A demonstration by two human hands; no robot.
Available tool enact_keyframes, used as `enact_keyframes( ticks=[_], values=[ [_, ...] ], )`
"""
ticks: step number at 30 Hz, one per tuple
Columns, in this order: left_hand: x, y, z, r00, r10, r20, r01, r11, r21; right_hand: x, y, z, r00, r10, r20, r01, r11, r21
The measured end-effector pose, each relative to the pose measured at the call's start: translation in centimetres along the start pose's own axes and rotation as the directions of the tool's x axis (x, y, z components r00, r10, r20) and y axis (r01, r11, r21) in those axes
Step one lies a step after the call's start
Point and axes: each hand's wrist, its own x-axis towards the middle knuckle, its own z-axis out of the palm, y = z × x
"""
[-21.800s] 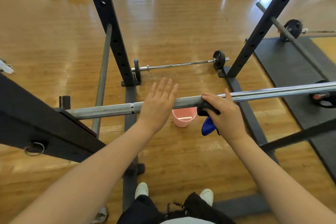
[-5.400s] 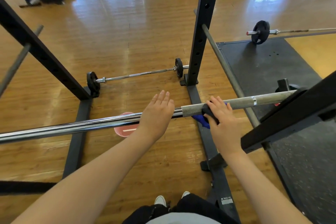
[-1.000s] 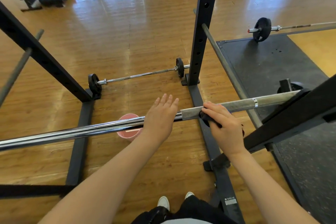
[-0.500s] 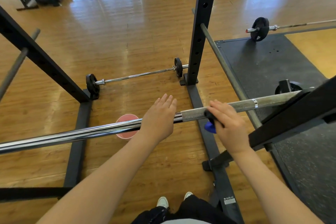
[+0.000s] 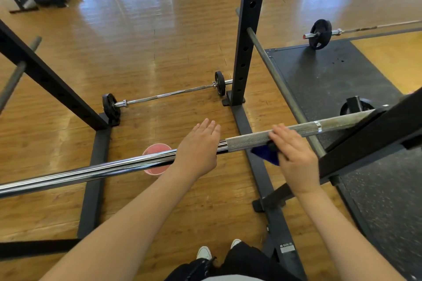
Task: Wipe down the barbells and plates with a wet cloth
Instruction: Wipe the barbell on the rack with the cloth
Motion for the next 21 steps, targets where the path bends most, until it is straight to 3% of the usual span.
enact_keyframes(
  ticks=[4,9,12,18,21],
  values=[
    [-0.1,0.1,0.0,1.0,-0.004,-0.014,0.004,1.0,0.006,0.6,0.4,-1.0,0.997,0.062,-0.045,-0.062,0.998,0.005],
    [-0.1,0.2,0.0,0.999,-0.004,-0.042,0.004,1.0,0.009,1.2,-5.8,2.2,0.996,-0.078,0.043,0.072,0.99,0.118],
    [-0.3,0.3,-0.1,0.999,-0.004,-0.032,0.004,1.0,0.009,1.1,-5.1,2.6,0.979,-0.159,0.131,0.152,0.986,0.065],
    [-0.4,0.2,-0.1,0.999,-0.01,-0.048,0.01,1.0,0.006,0.6,0.8,-1.1,0.998,0.057,0.035,-0.058,0.998,0.004],
    [-0.4,0.2,-0.1,0.999,-0.008,-0.05,0.009,1.0,0.015,1.0,0.2,-1.3,0.993,0.113,0.028,-0.113,0.994,0.005]
  ],
)
